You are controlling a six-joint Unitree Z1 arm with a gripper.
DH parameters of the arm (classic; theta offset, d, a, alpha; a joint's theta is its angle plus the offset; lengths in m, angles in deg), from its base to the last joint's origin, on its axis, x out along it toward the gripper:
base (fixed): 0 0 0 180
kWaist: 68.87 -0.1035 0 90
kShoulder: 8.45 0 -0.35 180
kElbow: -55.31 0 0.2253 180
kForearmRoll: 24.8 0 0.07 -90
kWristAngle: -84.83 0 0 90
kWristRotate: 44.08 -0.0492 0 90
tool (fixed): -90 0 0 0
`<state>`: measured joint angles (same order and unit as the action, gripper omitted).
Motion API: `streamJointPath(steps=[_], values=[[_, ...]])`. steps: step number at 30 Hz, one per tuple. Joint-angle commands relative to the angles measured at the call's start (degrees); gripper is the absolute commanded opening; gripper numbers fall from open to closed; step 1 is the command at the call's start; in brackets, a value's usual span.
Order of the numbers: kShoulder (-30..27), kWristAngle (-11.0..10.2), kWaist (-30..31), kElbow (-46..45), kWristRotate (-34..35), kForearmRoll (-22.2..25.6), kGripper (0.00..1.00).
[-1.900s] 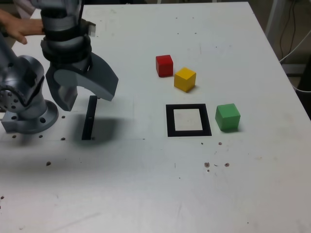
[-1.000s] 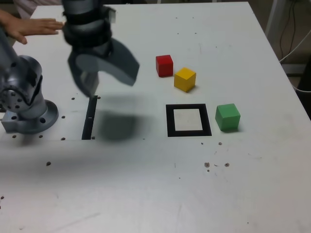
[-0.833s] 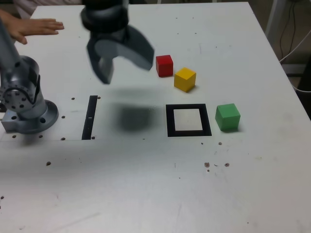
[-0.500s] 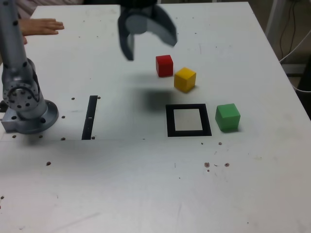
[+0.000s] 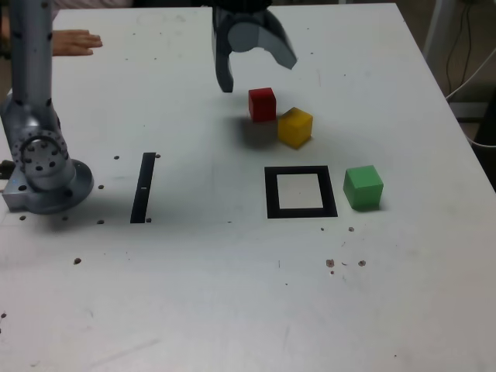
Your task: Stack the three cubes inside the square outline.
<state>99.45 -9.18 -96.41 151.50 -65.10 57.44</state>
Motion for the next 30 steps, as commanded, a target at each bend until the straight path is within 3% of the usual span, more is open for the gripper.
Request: streamJointPath(steps=[1, 13, 21, 30], values=[[1.07, -0.17, -0.23, -0.31, -0.05, -0.55, 0.97], [6.80, -2.17, -0.93, 0.88, 0.00, -1.72, 0.90], [9.49, -3.96, -0.93, 2.84, 0.39, -2.54, 0.80], [11.80, -4.34, -0.76, 3.70, 1.42, -2.69, 0.66]])
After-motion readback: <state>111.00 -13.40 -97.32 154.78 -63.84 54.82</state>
